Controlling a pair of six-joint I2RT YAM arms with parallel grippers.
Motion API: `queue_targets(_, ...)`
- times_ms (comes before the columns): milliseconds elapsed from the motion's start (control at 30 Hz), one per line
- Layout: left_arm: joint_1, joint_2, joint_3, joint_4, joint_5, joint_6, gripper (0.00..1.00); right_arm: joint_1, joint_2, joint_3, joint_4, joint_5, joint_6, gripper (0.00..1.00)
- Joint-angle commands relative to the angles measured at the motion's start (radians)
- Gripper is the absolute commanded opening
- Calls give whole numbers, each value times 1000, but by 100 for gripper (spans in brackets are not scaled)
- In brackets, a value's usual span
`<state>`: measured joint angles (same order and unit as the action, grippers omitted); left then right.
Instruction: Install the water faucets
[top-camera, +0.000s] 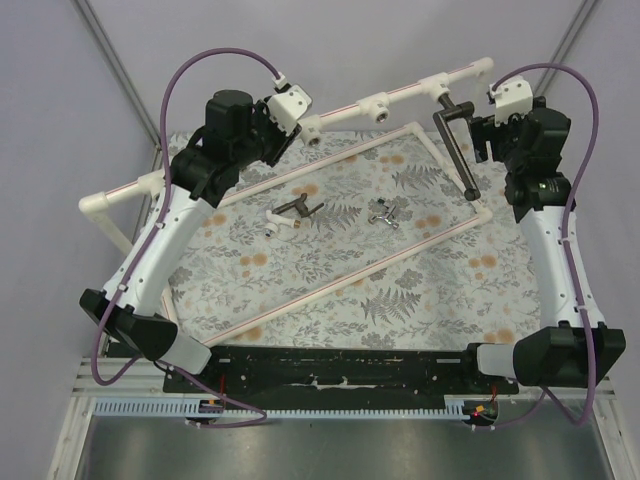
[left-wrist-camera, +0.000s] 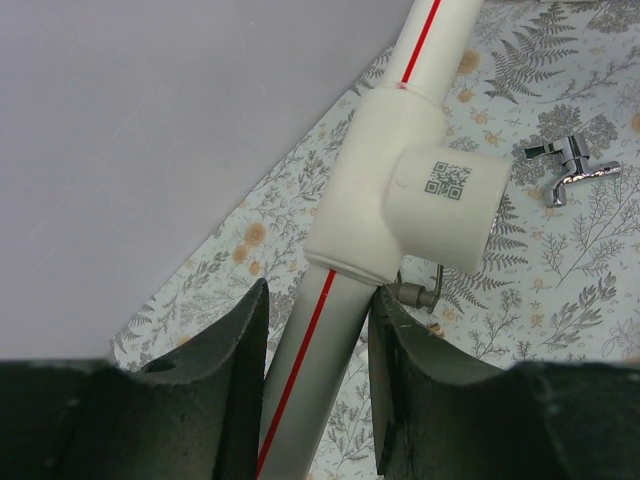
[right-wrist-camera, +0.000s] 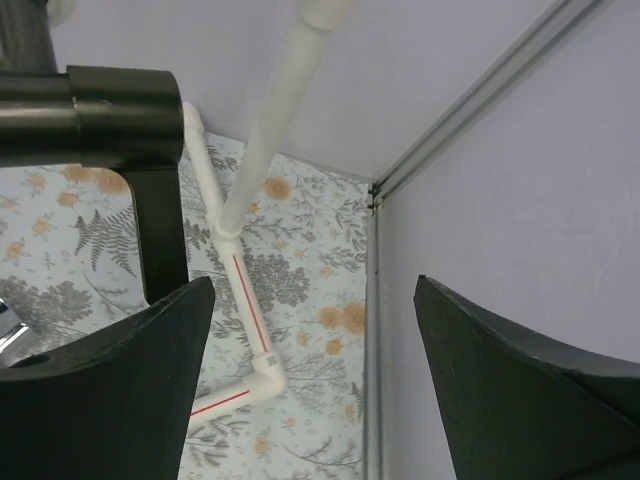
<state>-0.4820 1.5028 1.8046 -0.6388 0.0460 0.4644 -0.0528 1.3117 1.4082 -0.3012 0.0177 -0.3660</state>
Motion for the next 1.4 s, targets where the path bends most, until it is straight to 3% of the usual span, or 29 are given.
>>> queue_targets(0, 25, 4, 42, 34, -159, -210, 2, 7, 0, -21, 108, -114, -256, 89)
queue_targets(233, 25, 20, 42, 33, -146, -214, 2, 7, -5, -92, 244, -352, -409, 87)
queue_targets(433, 25, 13, 41, 30, -149, -208, 2, 7, 26, -52, 208, -510, -410, 86)
queue_targets(800, 25, 5, 36, 30, -149, -198, 2, 7, 99, -32, 333, -561, -343, 81)
queue_targets(900, 25, 5, 35, 31, -147, -196, 2, 5, 129, -18, 352, -568, -312, 71)
queue_targets(1000, 25, 5, 33, 30, -146, -196, 2, 2, 152, -11, 379, -593, -237, 55)
queue_targets(1200, 25, -1, 25, 31, -149, -194, 2, -19, 176, -6, 459, -627, 190, 14)
queue_targets(1300, 23, -6, 16, 30, -155, -191, 2, -54, 185, -50, 604, -628, 566, 2)
queue_targets(1367, 25, -12, 6, 34, -155, -188, 2, -59, 187, -87, 672, -663, 671, 1)
